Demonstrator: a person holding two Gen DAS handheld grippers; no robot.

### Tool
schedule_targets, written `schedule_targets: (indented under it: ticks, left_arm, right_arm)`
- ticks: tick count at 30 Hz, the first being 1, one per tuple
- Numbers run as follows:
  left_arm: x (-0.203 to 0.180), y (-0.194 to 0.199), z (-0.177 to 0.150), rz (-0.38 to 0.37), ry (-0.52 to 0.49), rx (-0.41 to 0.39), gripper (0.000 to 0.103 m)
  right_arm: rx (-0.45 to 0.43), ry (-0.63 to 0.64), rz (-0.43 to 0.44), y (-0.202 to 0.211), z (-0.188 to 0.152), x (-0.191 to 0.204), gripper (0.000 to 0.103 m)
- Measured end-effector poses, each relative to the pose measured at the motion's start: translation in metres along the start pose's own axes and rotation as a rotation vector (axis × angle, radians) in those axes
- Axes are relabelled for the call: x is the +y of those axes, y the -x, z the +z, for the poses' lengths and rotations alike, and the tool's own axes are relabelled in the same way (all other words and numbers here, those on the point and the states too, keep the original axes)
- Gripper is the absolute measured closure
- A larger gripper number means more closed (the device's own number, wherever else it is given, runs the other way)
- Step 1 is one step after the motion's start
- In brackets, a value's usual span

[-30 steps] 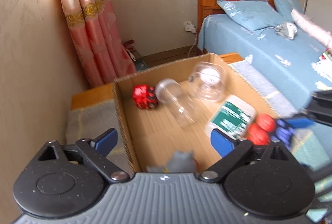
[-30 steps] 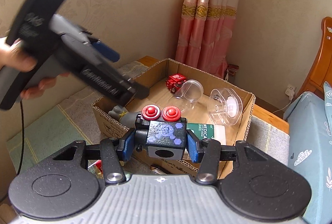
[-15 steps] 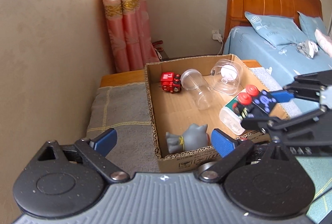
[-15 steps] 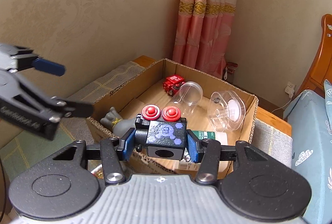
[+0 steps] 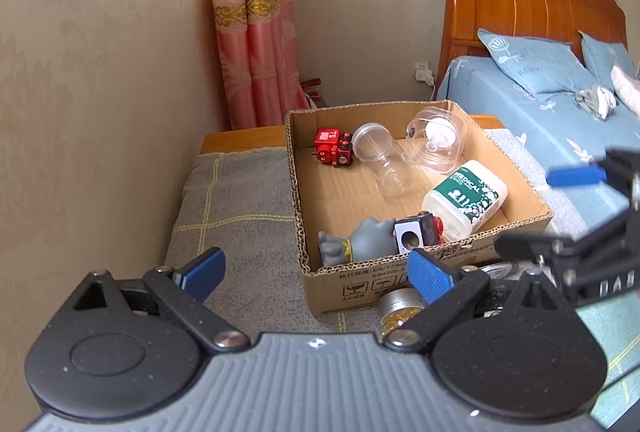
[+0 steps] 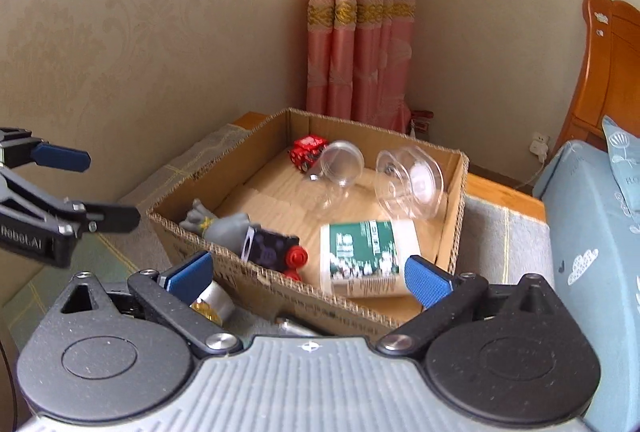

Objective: Organize rigid objects
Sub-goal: 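Release the blue block toy into the box and move the left gripper to the gold capsule bottle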

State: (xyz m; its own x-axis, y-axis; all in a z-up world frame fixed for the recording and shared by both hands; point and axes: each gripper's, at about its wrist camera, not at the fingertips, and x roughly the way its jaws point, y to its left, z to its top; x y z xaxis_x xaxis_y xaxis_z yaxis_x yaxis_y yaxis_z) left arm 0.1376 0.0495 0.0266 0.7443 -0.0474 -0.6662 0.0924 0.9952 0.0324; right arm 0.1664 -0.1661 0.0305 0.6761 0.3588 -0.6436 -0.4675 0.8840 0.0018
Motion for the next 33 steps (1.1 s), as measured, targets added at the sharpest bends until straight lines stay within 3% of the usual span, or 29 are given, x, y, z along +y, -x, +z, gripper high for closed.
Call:
schedule_targets:
  ticks: [5, 9, 19, 25, 33]
  left_arm:
    - [0.004, 0.002, -0.009, 0.041, 0.044, -0.037, 0.002]
    - [-0.001, -0.003, -0.018, 0.028, 0.026, -0.015, 0.001]
    - [-0.023, -0.026, -0.053, -0.114, -0.010, 0.069, 0.001]
    - [-0.041, -0.039, -0.067, -0.127, -0.063, 0.116, 0.001]
    - [-0.041, -0.057, -0.084, -0.106, -0.070, 0.179, 0.001]
  right_arm:
    - [0.067, -0.025, -0.049, -0.004, -0.034, 0.008, 0.000]
    - [0.103, -0.060, -0.046, -0.002, -0.061, 0.019, 0.000]
    - [0.144, -0.088, -0.109, -0.019, -0.102, 0.048, 0.000]
    - [0.099, -0.144, -0.238, -0.014, -0.124, 0.027, 0.000]
    - [0.079, -0.179, -0.237, -0.004, -0.134, 0.011, 0.000]
